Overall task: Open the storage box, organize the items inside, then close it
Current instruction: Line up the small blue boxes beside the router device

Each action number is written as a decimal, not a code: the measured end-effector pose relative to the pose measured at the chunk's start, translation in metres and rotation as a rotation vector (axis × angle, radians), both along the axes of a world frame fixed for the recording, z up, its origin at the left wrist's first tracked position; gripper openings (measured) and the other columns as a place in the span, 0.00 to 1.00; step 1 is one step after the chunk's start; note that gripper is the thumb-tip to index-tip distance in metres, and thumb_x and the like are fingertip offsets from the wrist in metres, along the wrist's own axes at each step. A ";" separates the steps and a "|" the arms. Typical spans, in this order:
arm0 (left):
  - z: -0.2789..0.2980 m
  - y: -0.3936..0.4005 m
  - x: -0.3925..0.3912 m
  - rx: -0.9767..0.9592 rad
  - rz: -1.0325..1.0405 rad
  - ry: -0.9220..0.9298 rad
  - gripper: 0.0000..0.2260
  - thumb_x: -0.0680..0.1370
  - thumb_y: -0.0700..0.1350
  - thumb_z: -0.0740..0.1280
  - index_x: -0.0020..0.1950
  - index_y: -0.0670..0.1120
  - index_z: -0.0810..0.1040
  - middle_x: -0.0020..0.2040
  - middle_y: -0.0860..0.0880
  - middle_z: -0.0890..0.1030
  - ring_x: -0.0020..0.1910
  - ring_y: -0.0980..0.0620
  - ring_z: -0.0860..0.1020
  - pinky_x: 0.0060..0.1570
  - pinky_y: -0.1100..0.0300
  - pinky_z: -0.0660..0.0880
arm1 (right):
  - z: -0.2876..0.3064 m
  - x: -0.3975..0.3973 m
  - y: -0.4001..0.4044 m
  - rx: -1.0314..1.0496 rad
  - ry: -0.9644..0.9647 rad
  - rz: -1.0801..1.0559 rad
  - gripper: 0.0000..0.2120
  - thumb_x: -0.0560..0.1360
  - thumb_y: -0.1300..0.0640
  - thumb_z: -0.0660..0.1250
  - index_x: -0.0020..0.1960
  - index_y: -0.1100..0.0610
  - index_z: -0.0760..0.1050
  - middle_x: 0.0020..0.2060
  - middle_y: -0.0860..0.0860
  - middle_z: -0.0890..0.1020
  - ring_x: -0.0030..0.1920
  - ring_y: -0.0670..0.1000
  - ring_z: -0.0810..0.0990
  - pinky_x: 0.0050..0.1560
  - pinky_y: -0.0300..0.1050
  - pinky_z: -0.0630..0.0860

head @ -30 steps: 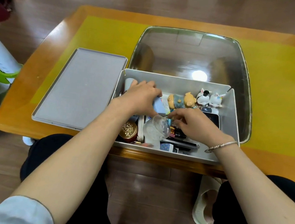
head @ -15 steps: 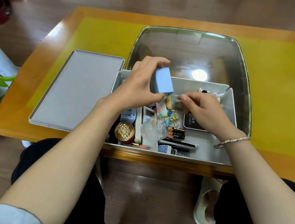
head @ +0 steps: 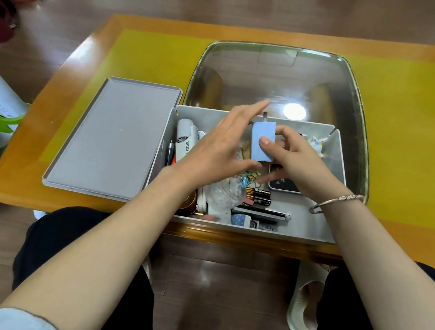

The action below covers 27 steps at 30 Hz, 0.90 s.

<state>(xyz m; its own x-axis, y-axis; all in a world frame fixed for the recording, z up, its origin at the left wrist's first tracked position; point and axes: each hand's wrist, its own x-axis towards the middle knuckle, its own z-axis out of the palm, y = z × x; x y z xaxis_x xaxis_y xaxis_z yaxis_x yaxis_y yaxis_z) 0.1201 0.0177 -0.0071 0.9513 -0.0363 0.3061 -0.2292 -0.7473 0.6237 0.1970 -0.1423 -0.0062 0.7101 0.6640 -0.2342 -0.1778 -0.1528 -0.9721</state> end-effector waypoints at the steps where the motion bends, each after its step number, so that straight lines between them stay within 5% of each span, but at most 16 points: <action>1: 0.001 0.001 0.000 -0.023 0.016 0.029 0.43 0.69 0.51 0.75 0.77 0.52 0.53 0.69 0.51 0.65 0.65 0.56 0.68 0.61 0.58 0.71 | 0.000 0.001 -0.001 -0.003 -0.043 -0.009 0.08 0.77 0.56 0.65 0.56 0.52 0.70 0.43 0.56 0.81 0.38 0.52 0.84 0.31 0.50 0.81; 5: 0.007 -0.001 0.004 -0.208 0.119 0.139 0.35 0.72 0.56 0.71 0.75 0.52 0.59 0.63 0.56 0.71 0.56 0.62 0.73 0.51 0.71 0.71 | 0.000 0.006 -0.004 -0.044 -0.260 -0.062 0.13 0.73 0.60 0.70 0.52 0.47 0.71 0.47 0.52 0.81 0.41 0.49 0.84 0.34 0.48 0.82; 9: 0.012 -0.001 0.005 -0.230 0.143 0.086 0.20 0.75 0.49 0.71 0.65 0.49 0.74 0.58 0.52 0.76 0.45 0.61 0.76 0.48 0.67 0.75 | -0.002 0.007 -0.006 -0.152 -0.581 -0.107 0.16 0.68 0.59 0.75 0.51 0.50 0.73 0.45 0.41 0.80 0.48 0.45 0.79 0.47 0.46 0.79; 12: 0.017 -0.001 0.004 -0.208 0.142 0.127 0.18 0.74 0.48 0.72 0.63 0.50 0.75 0.56 0.53 0.77 0.42 0.62 0.76 0.46 0.70 0.74 | -0.002 0.002 -0.004 -0.110 -0.649 -0.159 0.16 0.66 0.61 0.76 0.49 0.50 0.74 0.43 0.38 0.79 0.46 0.42 0.78 0.45 0.41 0.78; 18: 0.023 -0.003 0.000 -0.106 0.104 0.077 0.16 0.74 0.48 0.71 0.60 0.49 0.74 0.54 0.54 0.76 0.48 0.59 0.75 0.43 0.75 0.68 | -0.003 0.001 0.000 -0.002 -0.505 -0.147 0.20 0.67 0.67 0.74 0.48 0.47 0.70 0.49 0.43 0.78 0.53 0.47 0.80 0.47 0.38 0.79; 23: 0.027 -0.004 -0.002 0.047 0.111 -0.065 0.16 0.76 0.50 0.68 0.61 0.44 0.75 0.54 0.49 0.78 0.53 0.52 0.74 0.52 0.60 0.71 | -0.005 -0.005 0.003 0.218 -0.228 0.132 0.17 0.76 0.72 0.60 0.57 0.52 0.67 0.56 0.49 0.77 0.56 0.45 0.79 0.56 0.44 0.77; 27: 0.029 0.000 -0.003 -0.010 0.124 -0.059 0.18 0.75 0.47 0.71 0.62 0.41 0.76 0.53 0.46 0.78 0.50 0.49 0.76 0.49 0.60 0.72 | -0.003 -0.004 -0.001 0.228 -0.130 0.200 0.17 0.79 0.69 0.58 0.63 0.54 0.67 0.60 0.51 0.77 0.59 0.50 0.79 0.55 0.45 0.78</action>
<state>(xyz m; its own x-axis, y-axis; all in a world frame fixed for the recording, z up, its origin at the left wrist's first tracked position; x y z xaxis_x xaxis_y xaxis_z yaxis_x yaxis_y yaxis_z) 0.1172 0.0176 0.0222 0.9287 0.0834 0.3612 -0.1721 -0.7661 0.6193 0.1925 -0.1434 -0.0087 0.5747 0.8181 0.0205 -0.0388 0.0522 -0.9979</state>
